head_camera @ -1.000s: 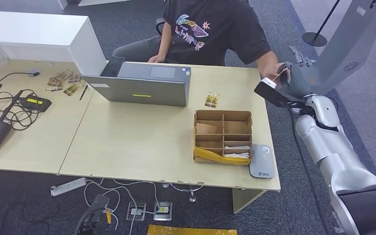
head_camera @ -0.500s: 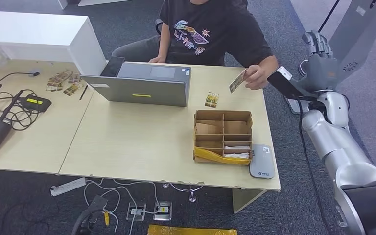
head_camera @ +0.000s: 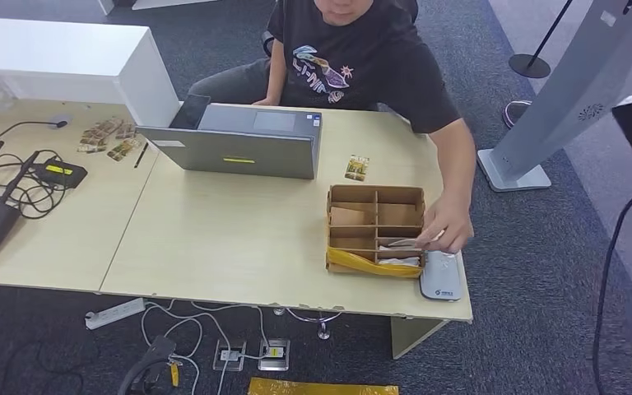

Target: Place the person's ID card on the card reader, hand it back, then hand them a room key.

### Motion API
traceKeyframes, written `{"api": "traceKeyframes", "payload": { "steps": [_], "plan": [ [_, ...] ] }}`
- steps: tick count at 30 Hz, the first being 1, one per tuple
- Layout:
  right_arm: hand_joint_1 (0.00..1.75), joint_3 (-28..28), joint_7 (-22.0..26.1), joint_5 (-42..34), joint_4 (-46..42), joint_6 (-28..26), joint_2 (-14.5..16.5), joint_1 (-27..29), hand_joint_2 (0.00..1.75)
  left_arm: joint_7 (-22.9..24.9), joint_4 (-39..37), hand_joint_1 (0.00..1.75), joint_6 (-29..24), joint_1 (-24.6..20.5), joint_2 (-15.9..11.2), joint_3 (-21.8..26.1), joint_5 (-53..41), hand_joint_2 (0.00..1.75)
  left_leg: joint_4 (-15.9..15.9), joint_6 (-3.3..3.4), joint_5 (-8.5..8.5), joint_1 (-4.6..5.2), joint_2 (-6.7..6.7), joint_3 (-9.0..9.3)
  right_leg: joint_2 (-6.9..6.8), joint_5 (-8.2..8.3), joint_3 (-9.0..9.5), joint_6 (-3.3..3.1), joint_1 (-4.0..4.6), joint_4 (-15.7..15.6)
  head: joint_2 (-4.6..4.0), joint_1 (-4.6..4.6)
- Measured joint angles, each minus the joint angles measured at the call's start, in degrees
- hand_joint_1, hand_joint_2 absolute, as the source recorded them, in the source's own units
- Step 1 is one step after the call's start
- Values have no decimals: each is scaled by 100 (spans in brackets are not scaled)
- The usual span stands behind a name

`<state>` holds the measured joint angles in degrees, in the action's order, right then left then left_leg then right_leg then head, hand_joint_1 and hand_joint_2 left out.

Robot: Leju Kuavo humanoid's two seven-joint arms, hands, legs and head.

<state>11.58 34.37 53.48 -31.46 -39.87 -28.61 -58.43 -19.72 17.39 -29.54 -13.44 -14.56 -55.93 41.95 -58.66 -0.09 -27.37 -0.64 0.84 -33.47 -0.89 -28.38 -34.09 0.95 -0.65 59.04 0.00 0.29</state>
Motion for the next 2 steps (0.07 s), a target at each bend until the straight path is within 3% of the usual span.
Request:
{"api": "traceKeyframes", "payload": {
  "steps": [2],
  "plan": [
    [0, 418, 107, -1, -13, -3, -146, 116, 175, -100, 1, 0, -83, 61, 8, 21, 97, 175, 0, 3, -3, 0, 0, 1, 0, -1, 1, 1, 1, -2, 0, 2]
  ]
}}
